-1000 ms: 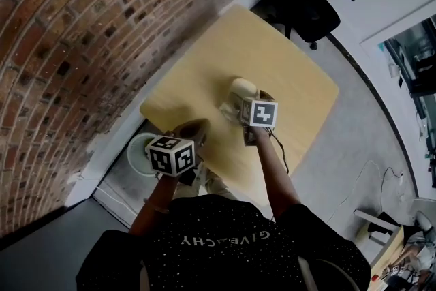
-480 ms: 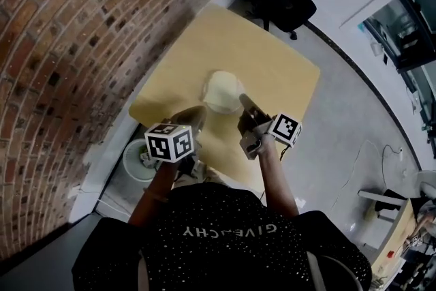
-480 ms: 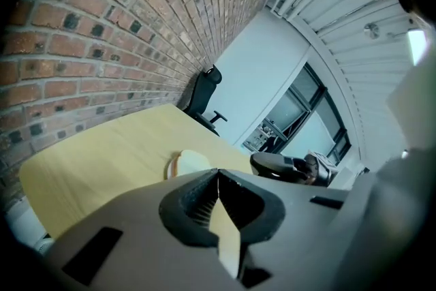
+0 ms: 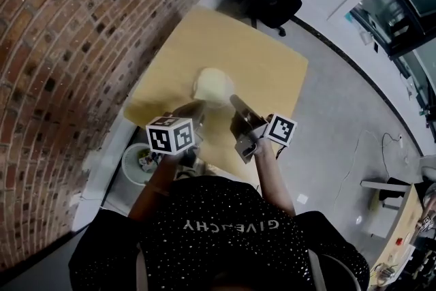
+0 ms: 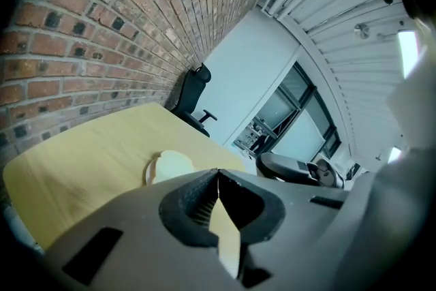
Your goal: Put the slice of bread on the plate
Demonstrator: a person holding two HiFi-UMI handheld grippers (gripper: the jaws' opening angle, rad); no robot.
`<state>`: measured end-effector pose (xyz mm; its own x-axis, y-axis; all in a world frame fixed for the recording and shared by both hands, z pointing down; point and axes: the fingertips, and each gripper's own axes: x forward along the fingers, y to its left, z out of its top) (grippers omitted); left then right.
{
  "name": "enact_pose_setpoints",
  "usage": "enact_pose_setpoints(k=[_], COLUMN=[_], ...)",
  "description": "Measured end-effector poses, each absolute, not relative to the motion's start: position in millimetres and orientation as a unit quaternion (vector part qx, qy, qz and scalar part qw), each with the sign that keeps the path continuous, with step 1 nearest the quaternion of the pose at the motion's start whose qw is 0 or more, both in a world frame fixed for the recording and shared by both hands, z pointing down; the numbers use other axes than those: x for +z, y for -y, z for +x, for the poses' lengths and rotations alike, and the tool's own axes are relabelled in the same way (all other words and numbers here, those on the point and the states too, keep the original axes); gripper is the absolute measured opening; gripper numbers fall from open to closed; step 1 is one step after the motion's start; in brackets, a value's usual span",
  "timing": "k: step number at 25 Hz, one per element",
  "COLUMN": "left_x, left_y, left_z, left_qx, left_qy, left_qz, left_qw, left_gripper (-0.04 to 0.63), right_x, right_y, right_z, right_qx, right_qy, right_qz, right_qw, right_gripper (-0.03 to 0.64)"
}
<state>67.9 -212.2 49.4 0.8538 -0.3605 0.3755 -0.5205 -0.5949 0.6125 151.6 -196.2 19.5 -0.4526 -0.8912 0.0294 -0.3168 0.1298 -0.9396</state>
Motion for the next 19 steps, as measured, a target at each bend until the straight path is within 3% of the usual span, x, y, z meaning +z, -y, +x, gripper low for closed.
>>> enact_pose_setpoints(k=[9, 19], left_x=[42, 50], left_y=[219, 226], left_z=[62, 59], left_qx=[0.098, 0.093], left_qy=[0.257, 0.261], left_qz=[0.882, 0.877], left_qw=[0.383, 0.392], left_gripper=[0.012, 0.011], right_x=[14, 36], right_y=[202, 205], right_z=[151, 152], right_qx=[-0.502, -0.529], right_qy=[-0.693, -0.675], right_qz=[-0.421, -0.440], right_qw=[0.300, 0.266], right_gripper=[0.011, 0.011])
